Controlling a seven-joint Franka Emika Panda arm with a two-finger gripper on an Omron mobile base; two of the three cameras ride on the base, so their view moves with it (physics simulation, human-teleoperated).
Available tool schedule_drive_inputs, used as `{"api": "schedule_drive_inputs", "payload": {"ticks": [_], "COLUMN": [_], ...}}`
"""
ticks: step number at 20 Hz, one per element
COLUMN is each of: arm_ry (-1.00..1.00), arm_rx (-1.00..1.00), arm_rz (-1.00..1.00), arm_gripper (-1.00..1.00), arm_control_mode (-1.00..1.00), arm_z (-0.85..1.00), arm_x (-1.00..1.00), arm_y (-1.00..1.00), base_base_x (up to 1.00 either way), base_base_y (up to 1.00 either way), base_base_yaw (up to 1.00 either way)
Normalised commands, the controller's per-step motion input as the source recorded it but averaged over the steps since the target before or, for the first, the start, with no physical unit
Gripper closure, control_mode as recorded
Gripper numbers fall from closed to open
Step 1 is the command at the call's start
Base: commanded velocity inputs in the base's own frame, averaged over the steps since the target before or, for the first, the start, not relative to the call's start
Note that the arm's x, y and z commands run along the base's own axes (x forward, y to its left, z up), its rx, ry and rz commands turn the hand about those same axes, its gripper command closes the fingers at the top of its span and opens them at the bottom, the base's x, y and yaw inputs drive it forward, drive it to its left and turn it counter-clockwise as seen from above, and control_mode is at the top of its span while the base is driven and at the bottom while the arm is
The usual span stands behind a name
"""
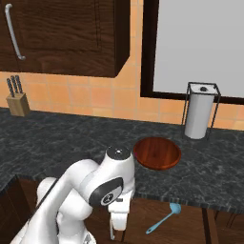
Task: Pick the ladle from the drawer and place it on the counter.
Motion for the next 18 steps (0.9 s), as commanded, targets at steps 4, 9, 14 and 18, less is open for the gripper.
{"api": "schedule_drive_inputs", "payload": {"ticks": [4, 9, 14, 18], "arm_ry": [0.00, 0.01, 0.00, 0.01], "arm_rx": [0.10, 0.11, 0.09, -0.01], "arm_rz": [-0.29, -0.22, -0.15, -0.12], "arm_gripper": [-1.00, -1.00, -1.00, -1.00], "arm_control_mode": [-1.00, -1.00, -1.00, -1.00], "arm_z": [-0.24, -0.09, -0.17, -0.59], "arm_x": [-0.63, -0.38, -0.20, -0.03], "arm_y": [-0.99, -0.86, -0.74, -0.18], "base_base_x": [0.00, 0.00, 0.00, 0.00], "base_base_y": [0.00, 0.00, 0.00, 0.00], "base_base_yaw": [0.00, 0.00, 0.00, 0.00]}}
